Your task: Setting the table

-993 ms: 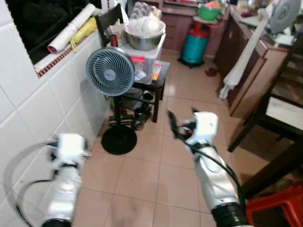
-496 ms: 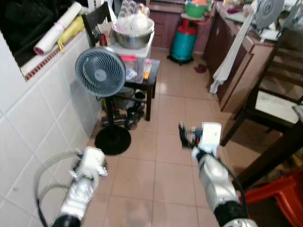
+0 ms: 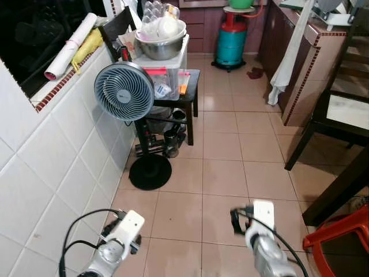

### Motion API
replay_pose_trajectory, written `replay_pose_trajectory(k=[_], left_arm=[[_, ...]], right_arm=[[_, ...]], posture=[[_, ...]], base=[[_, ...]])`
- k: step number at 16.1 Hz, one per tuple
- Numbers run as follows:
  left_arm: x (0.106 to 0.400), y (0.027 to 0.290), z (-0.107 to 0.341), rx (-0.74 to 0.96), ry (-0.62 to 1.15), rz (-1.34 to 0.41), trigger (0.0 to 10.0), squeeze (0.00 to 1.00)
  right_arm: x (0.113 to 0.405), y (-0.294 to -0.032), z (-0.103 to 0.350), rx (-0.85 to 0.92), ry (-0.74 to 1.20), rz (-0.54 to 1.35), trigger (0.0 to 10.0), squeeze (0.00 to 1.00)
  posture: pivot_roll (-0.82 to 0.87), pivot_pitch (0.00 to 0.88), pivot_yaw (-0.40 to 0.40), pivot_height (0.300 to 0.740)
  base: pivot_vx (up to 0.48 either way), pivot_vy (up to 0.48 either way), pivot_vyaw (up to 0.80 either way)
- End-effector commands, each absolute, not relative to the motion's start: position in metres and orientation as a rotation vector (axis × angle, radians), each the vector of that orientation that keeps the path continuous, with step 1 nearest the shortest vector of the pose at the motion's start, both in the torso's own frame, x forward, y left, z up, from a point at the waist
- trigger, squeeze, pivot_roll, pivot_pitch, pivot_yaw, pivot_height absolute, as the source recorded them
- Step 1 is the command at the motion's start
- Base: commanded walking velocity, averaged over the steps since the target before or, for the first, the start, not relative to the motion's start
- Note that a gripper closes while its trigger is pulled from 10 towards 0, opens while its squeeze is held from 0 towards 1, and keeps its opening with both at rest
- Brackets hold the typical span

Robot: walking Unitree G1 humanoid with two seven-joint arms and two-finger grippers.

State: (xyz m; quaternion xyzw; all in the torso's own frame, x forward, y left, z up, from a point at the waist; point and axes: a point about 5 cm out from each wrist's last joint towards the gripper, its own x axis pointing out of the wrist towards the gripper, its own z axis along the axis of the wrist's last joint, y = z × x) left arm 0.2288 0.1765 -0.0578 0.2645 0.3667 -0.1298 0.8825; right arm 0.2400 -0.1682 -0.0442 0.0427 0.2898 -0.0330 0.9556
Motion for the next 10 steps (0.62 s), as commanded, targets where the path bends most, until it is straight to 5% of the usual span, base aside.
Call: replay_pose_trajectory(k=[1, 10], left_arm=[[0.225, 0.182, -0.06, 0.562, 0.799, -0.25, 10.0, 0.0], [0.181, 0.213, -0.081, 0.429, 0.973, -0.038, 10.0, 0.0]], right_arm=[[0.23, -0.164, -0.052, 0.066, 0.635, -0.023, 10.0, 0.0], [0.205, -0.162, -0.072, -0.068, 0.834, 0.16, 10.0, 0.0]], posture=[[-0.01, 0.0, 0.04, 0.74], [0.07, 0.0, -0.098, 0.74]], base=[[0.0, 0.0, 0.0], [0.0, 0.0, 0.0]])
